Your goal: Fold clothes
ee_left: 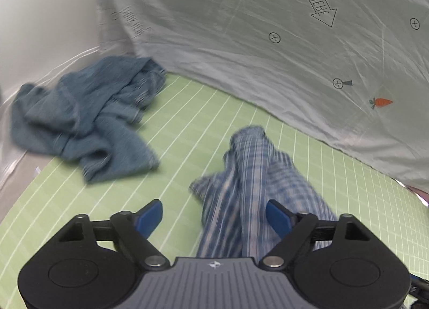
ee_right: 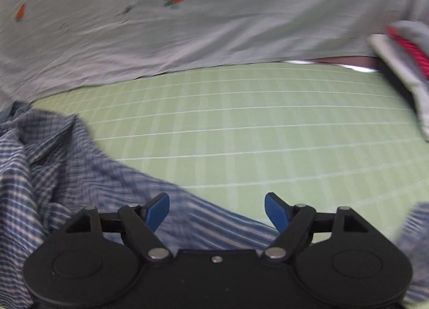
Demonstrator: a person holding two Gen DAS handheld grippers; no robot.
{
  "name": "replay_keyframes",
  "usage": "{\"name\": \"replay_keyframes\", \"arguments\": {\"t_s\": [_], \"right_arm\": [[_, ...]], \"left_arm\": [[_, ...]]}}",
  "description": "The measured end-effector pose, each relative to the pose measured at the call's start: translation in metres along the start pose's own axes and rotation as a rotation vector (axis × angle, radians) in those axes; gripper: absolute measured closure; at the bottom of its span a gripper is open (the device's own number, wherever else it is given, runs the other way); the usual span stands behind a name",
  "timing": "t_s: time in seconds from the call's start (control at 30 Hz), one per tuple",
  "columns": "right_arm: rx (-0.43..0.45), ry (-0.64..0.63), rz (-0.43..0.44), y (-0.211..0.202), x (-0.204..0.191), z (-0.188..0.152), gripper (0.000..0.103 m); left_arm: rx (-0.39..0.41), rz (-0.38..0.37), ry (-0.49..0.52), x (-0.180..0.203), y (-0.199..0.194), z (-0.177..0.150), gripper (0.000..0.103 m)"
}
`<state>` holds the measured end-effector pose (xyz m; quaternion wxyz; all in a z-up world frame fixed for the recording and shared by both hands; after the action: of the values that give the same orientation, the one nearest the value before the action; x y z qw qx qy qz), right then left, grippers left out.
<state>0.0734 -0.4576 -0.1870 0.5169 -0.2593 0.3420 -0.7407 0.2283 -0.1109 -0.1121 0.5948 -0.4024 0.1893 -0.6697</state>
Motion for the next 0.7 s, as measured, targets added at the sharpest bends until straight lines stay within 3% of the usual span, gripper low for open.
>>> {"name": "replay_keyframes", "arguments": {"t_s": [0.2, 0.33, 0.37, 0.4, 0.43, 0.47, 0.5, 0.6, 0.7], "right_arm": [[-0.062, -0.178, 0.123, 0.058, -0.068, 0.021, 0.026], [-0.077, -0.233, 0.145, 0.075, -0.084, 0.028, 0.048], [-0.077, -0.243, 0.157, 0.077, -0.086, 0.03, 0.055], [-0.068, -0.263, 0.161, 0.079, -0.088, 0.032, 0.062], [-0.06, -0.293, 0.175, 0.08, -0.091, 0.034, 0.086], [-0.051, -0.324, 0.186, 0.081, -0.094, 0.037, 0.1], [-0.035, -0.347, 0.18, 0.082, -0.092, 0.042, 0.1], [0.04, -0.384, 0.114, 0.085, -0.069, 0.069, 0.101], [0.12, -0.281, -0.031, 0.086, -0.008, 0.116, 0.101]], "left_arm": [[-0.061, -0.003, -0.012, 0.007, 0.055, 0.024, 0.017], [-0.106, -0.017, -0.038, 0.009, 0.075, 0.024, 0.022], [-0.119, -0.022, -0.043, 0.009, 0.08, 0.024, 0.026], [-0.134, -0.03, -0.047, 0.01, 0.084, 0.022, 0.041], [-0.149, -0.037, -0.055, 0.01, 0.087, 0.019, 0.063], [-0.156, -0.036, -0.066, 0.009, 0.089, 0.018, 0.076], [-0.162, -0.035, -0.077, 0.008, 0.091, 0.017, 0.085], [-0.127, -0.046, -0.087, 0.008, 0.084, 0.022, 0.091], [-0.082, -0.026, -0.08, 0.005, 0.069, 0.028, 0.092]]}}
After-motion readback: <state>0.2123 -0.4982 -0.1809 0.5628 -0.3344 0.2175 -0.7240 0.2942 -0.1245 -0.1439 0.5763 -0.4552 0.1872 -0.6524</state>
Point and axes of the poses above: each gripper's, at about its wrist camera, not at the fingertips, and y roughly the way its jaws point, x to its right, z to its top, the point moved 9 cm from there along y, roughly the way its jaws point, and after that the axes turned 11 degrees about -y, right-handed, at the moved point
